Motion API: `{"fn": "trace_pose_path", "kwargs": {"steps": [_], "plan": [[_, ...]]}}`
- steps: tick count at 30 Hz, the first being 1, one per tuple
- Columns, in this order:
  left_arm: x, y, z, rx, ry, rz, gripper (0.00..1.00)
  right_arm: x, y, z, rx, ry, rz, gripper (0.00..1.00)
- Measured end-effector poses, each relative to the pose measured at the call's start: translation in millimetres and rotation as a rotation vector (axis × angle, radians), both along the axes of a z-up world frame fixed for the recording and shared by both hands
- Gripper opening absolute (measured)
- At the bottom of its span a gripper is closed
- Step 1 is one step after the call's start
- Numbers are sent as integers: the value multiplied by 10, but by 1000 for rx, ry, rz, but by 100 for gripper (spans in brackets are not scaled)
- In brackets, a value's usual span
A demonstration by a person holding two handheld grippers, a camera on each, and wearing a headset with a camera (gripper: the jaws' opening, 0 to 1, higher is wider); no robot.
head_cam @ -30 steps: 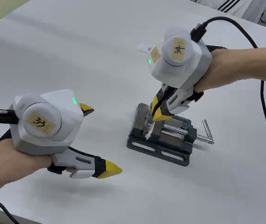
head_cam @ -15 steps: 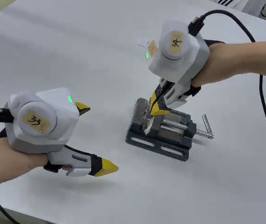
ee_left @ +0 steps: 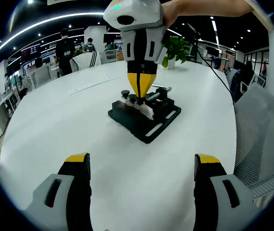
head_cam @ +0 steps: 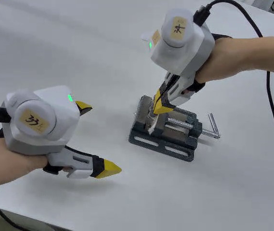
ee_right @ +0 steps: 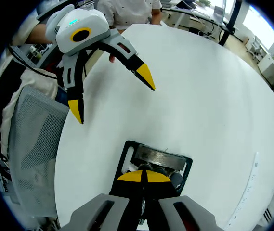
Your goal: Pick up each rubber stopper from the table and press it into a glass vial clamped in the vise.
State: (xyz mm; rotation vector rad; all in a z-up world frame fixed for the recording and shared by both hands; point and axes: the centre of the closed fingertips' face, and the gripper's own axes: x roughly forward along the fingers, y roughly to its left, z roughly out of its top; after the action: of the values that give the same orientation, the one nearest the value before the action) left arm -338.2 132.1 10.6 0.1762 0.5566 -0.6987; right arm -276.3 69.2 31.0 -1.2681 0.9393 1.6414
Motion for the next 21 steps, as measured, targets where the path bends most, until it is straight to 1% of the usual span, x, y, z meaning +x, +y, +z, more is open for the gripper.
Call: {"fn": "trace_pose_path", "kwargs": {"steps": [1, 4, 5, 6, 8, 9, 11, 14, 15, 17, 21], "plan": [[2, 1, -8, -2, 2, 4, 88, 1, -1, 1, -13, 1, -10, 0], [6, -2, -38, -4, 5, 4, 88, 1, -6, 0, -28, -3, -16, 0], [6, -8, -37, -5, 6, 3, 88, -5, -8, -2, -32, -7, -13, 0], [9, -11, -34, -6, 5, 3, 88, 0, -11, -3, -37, -12, 5, 0], [19, -15, -32, -9, 6, 4, 88, -12, -13, -3, -53, -17, -6, 0], [22, -17, -32, -9, 6, 3, 88, -13, -25, -1, -61, -27, 30, 0], [34, -17, -27, -9, 4, 2, 88, 2, -26, -17, -65, -15, -5, 0], [45, -25, -15, -15, 1, 2, 88, 26, -31, -22, -50, 2, -19, 0], [51, -25, -16, -14, 0, 1, 88, 29, -29, -24, -45, 11, -39, 0], [59, -32, -23, -15, 4, -1, 87, 31, -14, -29, -50, 3, -27, 0], [72, -50, -26, -17, 4, -7, 87, 35, -12, -28, -54, 1, -41, 0]]}}
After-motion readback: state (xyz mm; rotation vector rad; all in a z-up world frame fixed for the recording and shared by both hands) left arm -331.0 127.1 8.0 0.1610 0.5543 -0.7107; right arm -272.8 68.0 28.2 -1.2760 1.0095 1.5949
